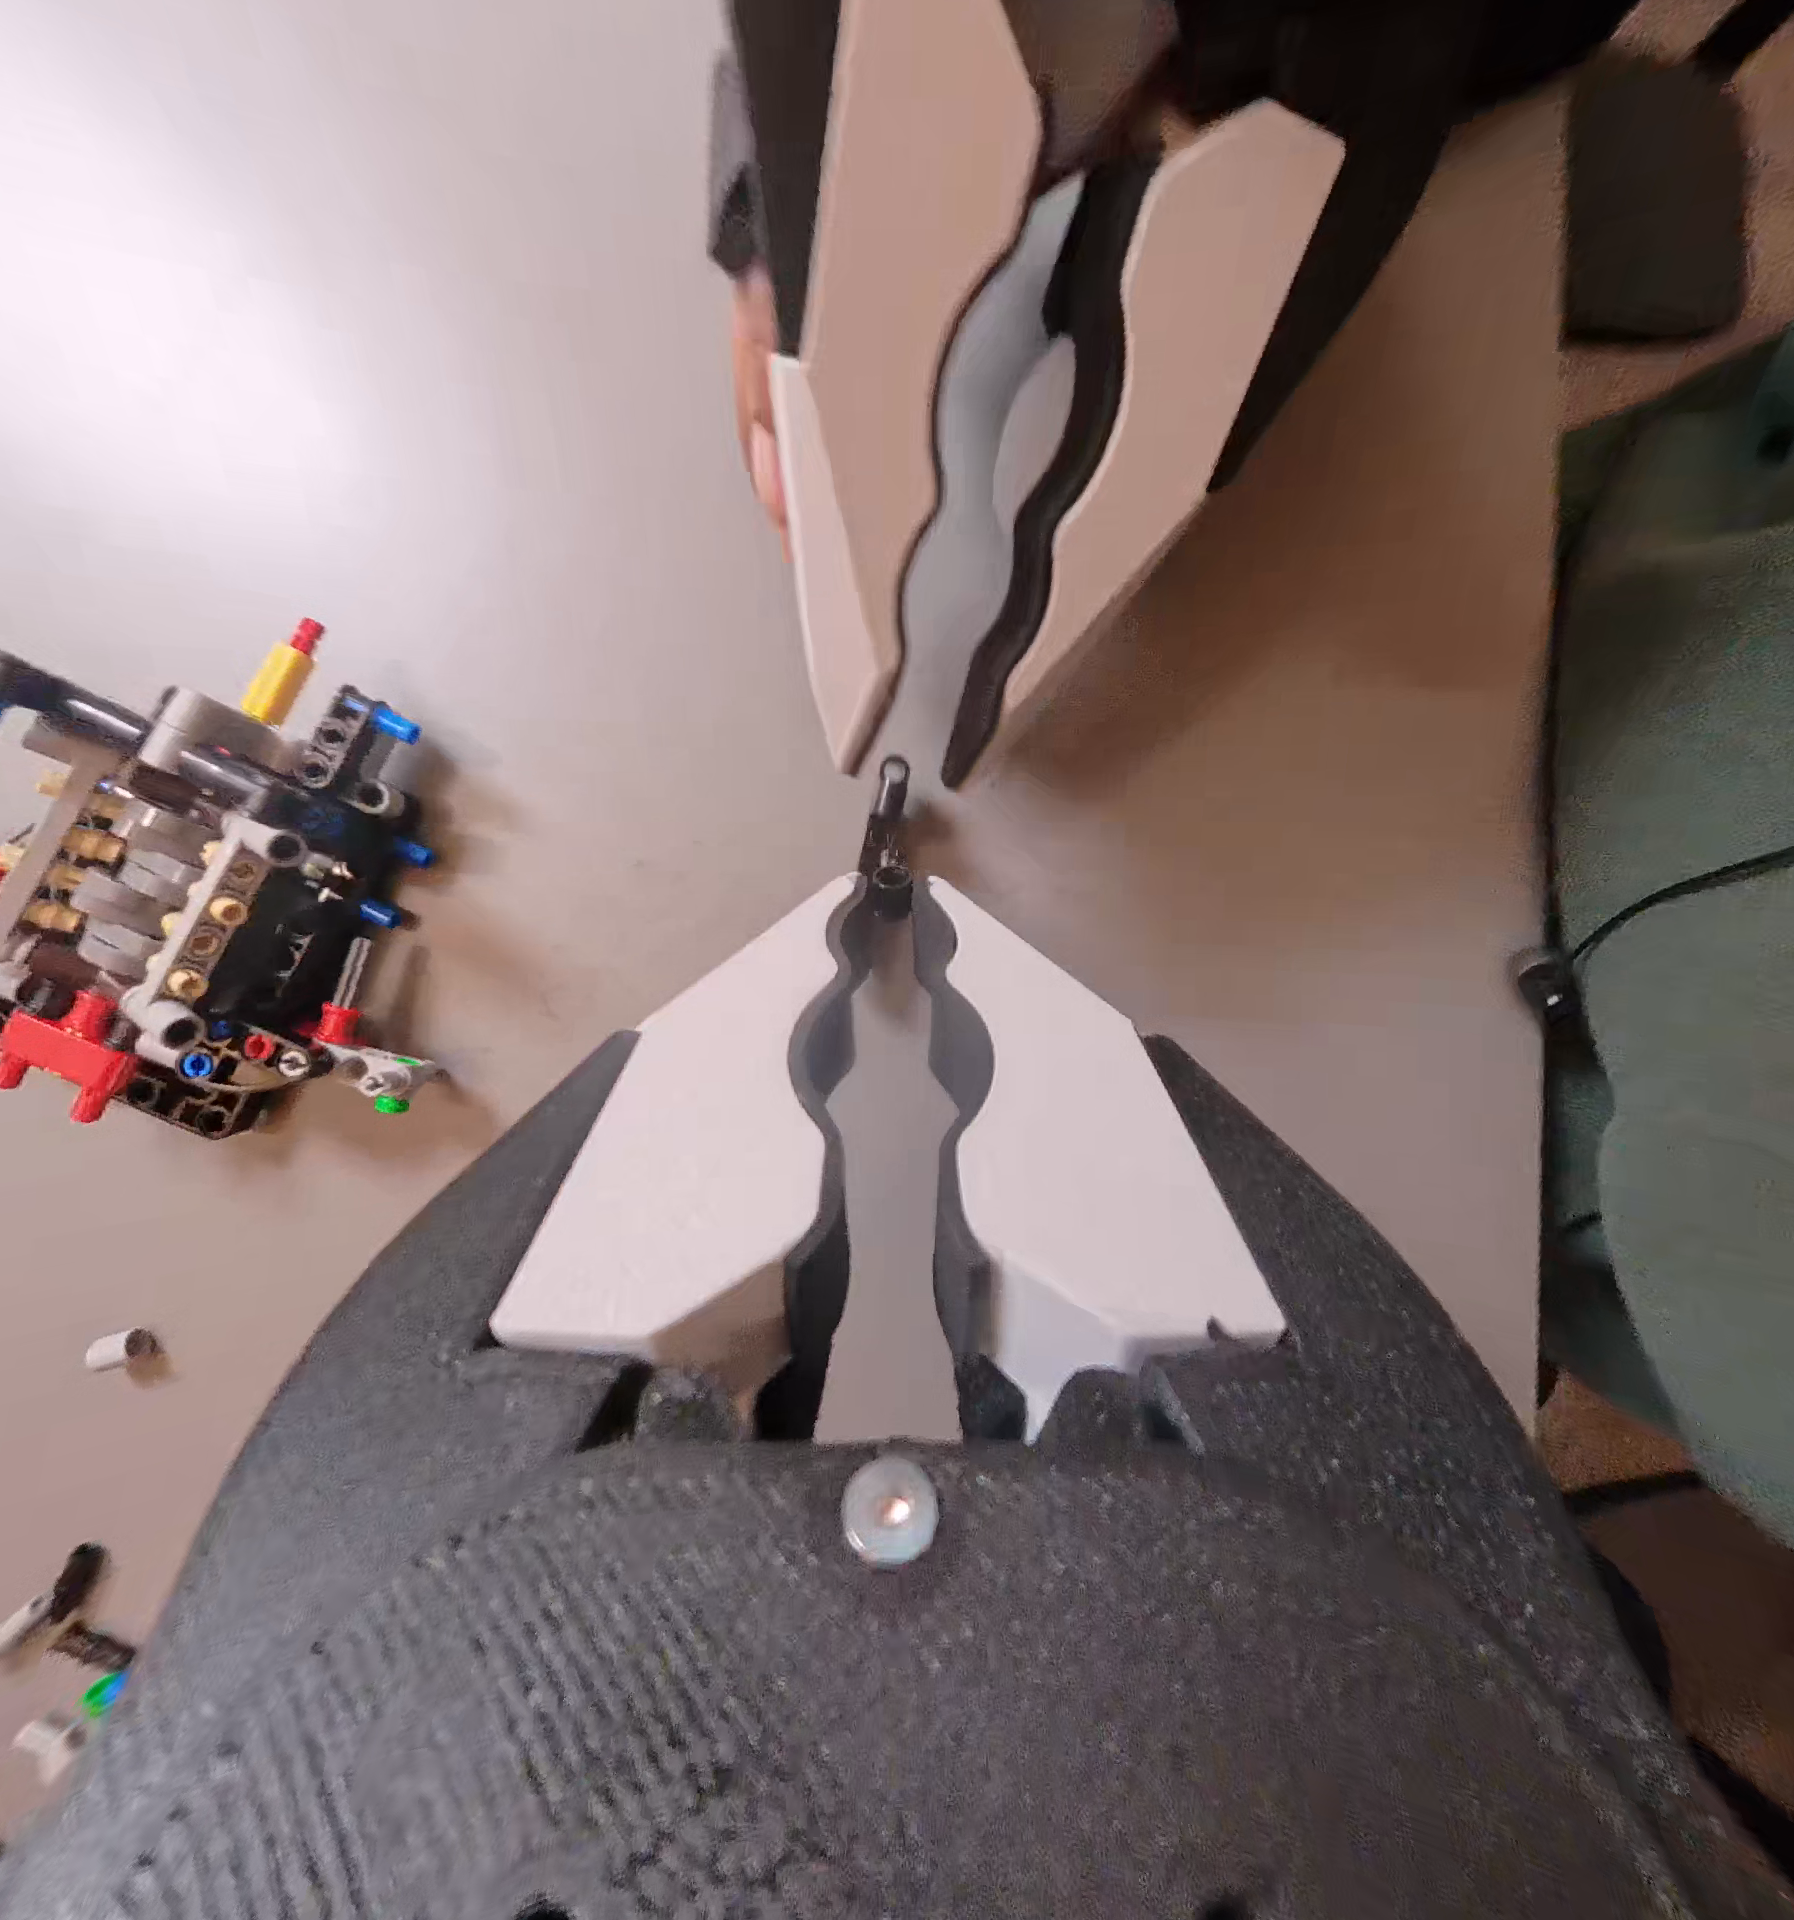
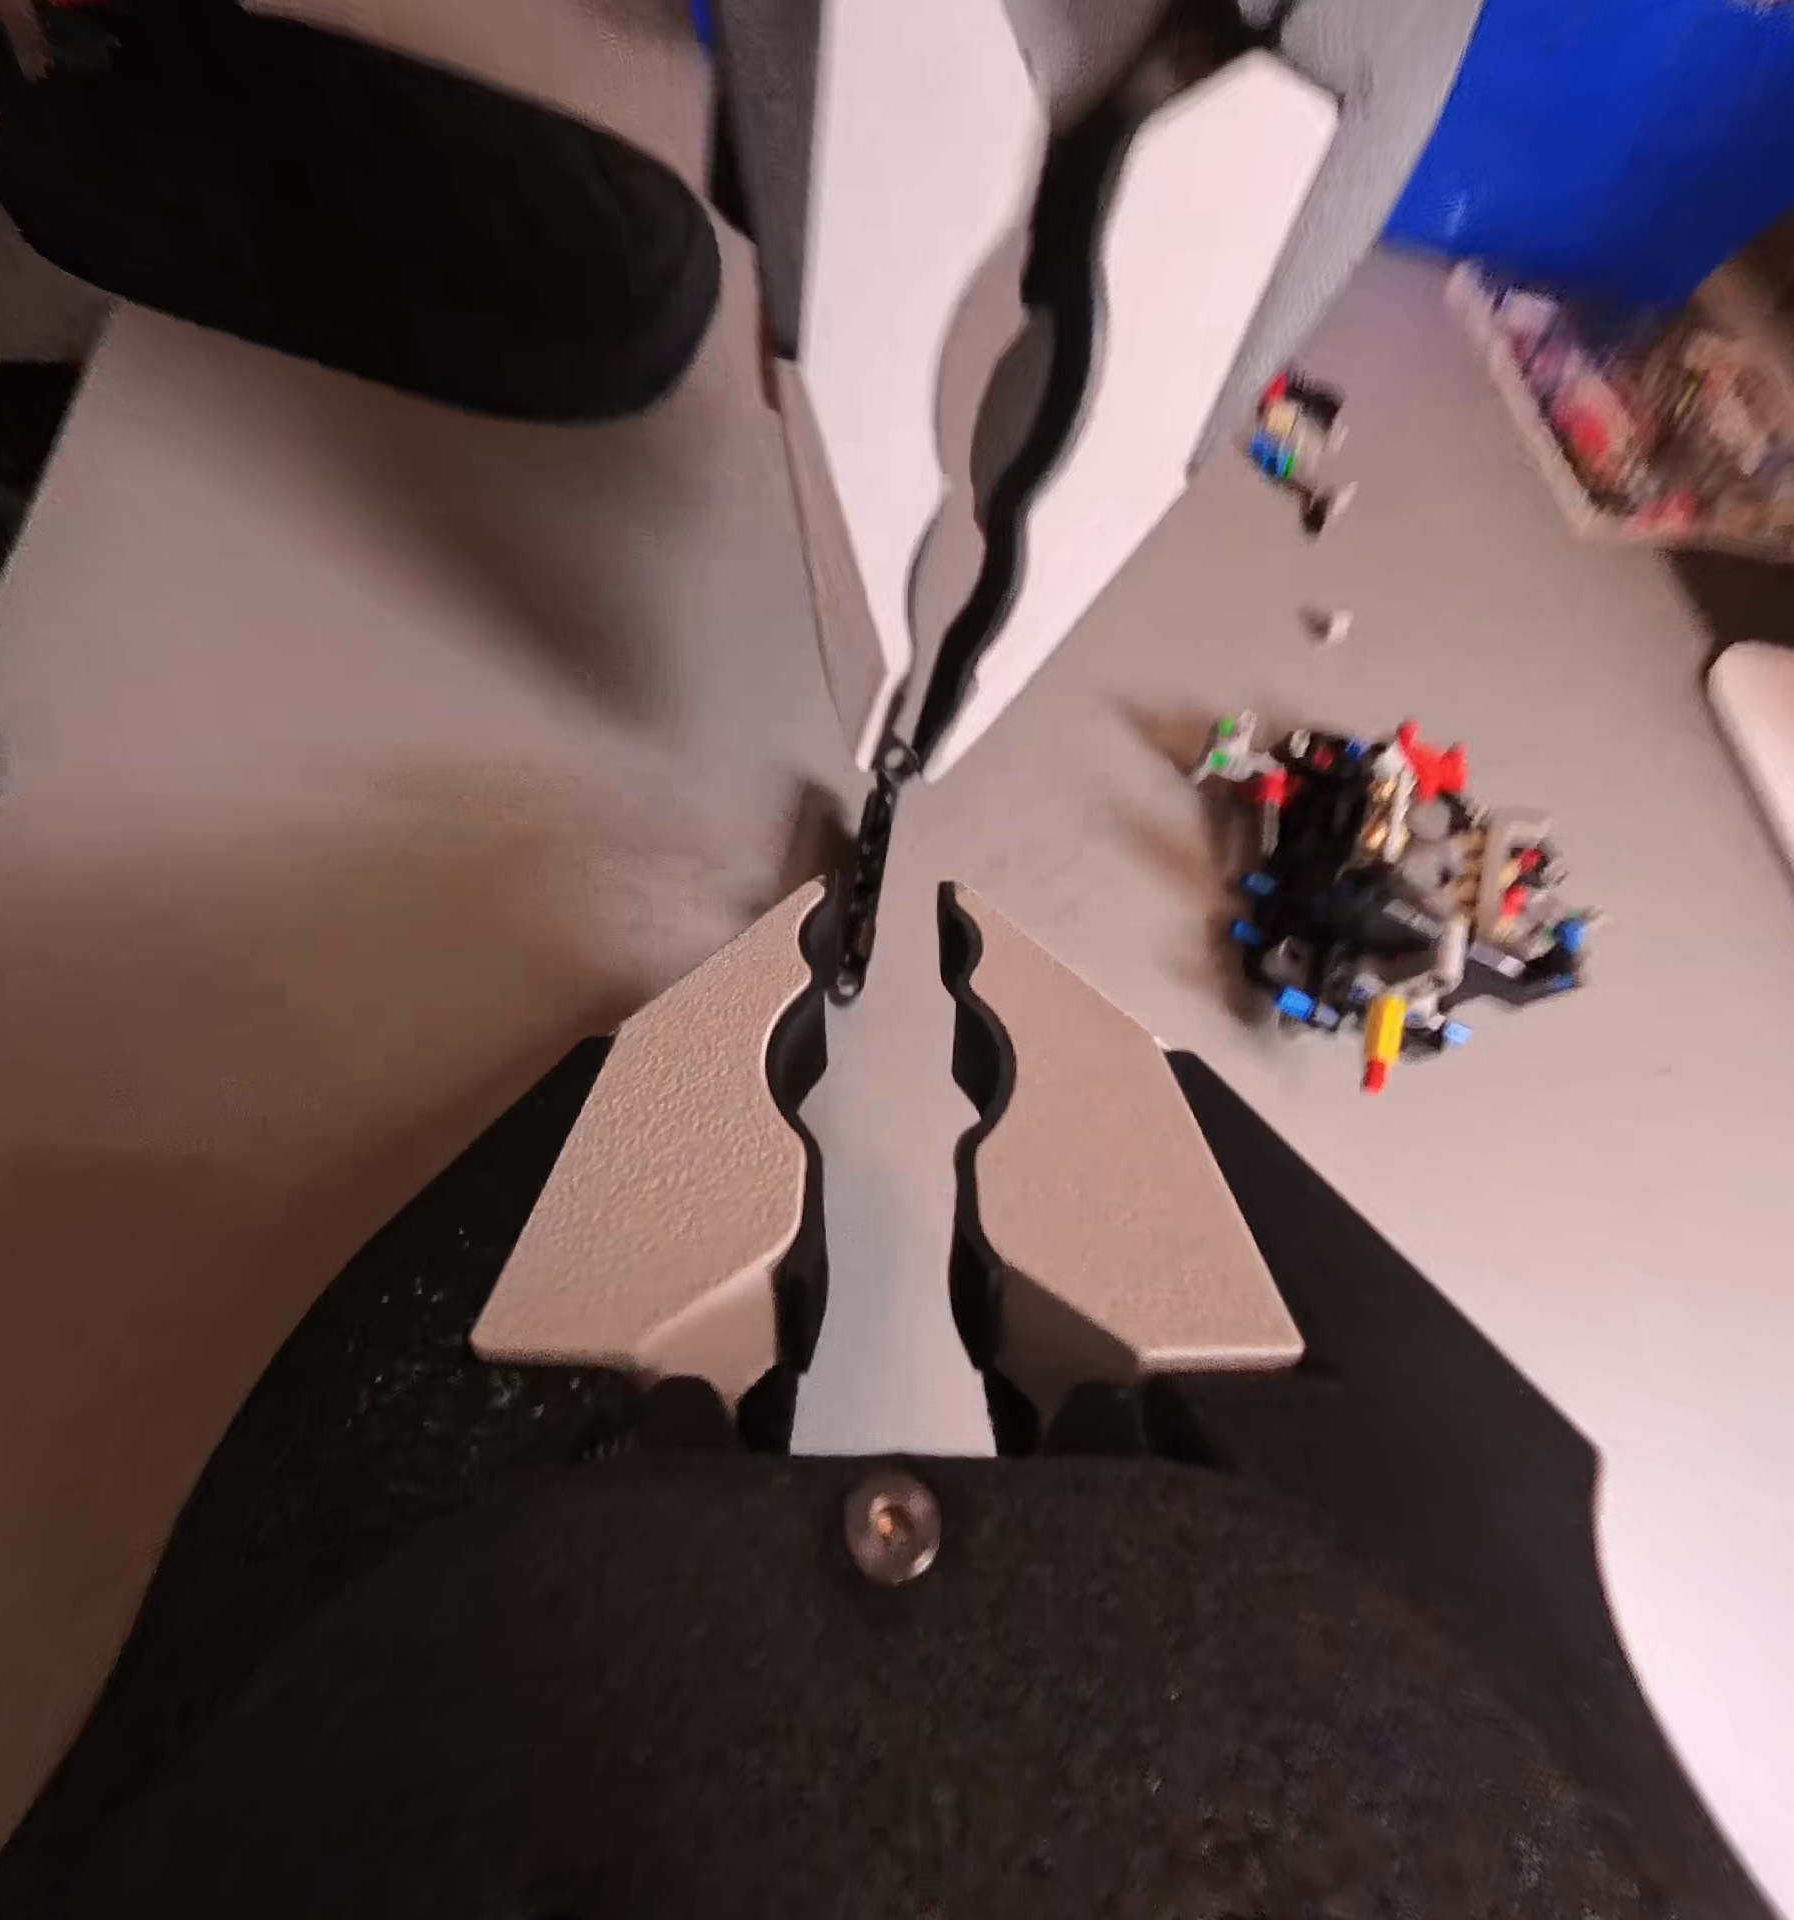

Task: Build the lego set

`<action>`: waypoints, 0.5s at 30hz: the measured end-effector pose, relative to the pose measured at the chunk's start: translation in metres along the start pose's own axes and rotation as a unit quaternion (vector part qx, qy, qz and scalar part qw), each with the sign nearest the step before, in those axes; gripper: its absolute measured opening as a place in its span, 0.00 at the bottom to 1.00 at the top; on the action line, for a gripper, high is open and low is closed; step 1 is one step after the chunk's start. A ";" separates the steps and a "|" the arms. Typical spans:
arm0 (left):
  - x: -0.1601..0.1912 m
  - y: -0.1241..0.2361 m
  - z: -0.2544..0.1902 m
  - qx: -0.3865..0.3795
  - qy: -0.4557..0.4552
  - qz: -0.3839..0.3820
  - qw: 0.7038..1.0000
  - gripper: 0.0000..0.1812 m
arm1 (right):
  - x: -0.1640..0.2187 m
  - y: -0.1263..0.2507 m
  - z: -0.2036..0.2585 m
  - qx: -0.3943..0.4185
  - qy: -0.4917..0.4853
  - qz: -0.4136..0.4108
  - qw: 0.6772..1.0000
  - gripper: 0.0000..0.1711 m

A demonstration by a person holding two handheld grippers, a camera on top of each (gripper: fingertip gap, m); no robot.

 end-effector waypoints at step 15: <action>-0.012 0.020 -0.006 0.031 0.037 -0.089 0.995 0.03 | -0.025 0.001 0.001 0.053 0.066 -0.052 0.995 0.09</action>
Point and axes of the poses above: each gripper's, where its closed fingertips meet, y back along the fingers, x out of its underside, z = x × y across the jaws, the point moved 2 cm from there along y, back along the fingers, and after that the axes turned 14 degrees about y, right-handed, at the moved point
